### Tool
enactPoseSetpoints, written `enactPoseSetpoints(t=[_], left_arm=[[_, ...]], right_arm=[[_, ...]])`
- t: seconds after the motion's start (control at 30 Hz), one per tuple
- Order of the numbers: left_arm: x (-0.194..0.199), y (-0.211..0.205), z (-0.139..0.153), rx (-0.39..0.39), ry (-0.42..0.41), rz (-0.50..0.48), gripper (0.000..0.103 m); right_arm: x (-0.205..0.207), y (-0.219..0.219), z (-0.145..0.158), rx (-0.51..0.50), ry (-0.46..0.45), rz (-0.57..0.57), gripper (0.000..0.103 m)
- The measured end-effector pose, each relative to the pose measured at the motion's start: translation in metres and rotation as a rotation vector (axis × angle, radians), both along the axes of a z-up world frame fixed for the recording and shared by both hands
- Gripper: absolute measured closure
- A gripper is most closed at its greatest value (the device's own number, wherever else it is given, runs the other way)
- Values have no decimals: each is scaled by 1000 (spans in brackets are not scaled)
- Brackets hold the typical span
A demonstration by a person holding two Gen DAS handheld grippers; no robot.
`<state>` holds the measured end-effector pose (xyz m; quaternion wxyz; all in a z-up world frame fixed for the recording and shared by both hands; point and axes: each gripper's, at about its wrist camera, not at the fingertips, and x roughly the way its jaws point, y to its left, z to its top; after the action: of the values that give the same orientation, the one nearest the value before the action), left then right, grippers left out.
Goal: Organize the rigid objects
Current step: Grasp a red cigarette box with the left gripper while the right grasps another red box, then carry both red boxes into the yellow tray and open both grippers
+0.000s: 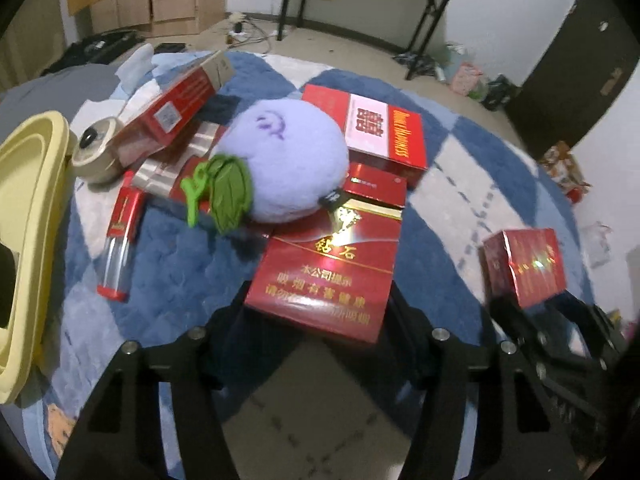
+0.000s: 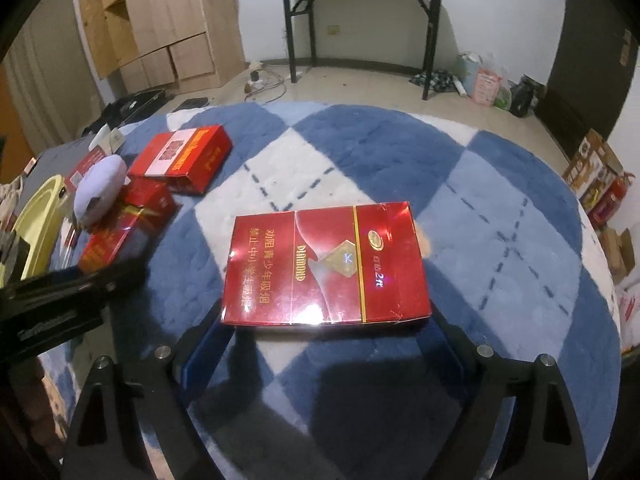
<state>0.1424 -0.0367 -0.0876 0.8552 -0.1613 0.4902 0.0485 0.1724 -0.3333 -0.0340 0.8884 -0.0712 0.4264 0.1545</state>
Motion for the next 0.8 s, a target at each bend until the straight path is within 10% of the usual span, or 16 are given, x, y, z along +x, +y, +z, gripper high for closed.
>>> enactPoseSetpoints(t=[0.37, 0.8], left_arm=[[-78, 6, 42, 80, -87, -128, 44], [-71, 2, 8, -29, -9, -102, 44]], right_arm=[[-28, -19, 40, 75, -29, -36, 13], [-52, -7, 51, 85, -35, -23, 13]])
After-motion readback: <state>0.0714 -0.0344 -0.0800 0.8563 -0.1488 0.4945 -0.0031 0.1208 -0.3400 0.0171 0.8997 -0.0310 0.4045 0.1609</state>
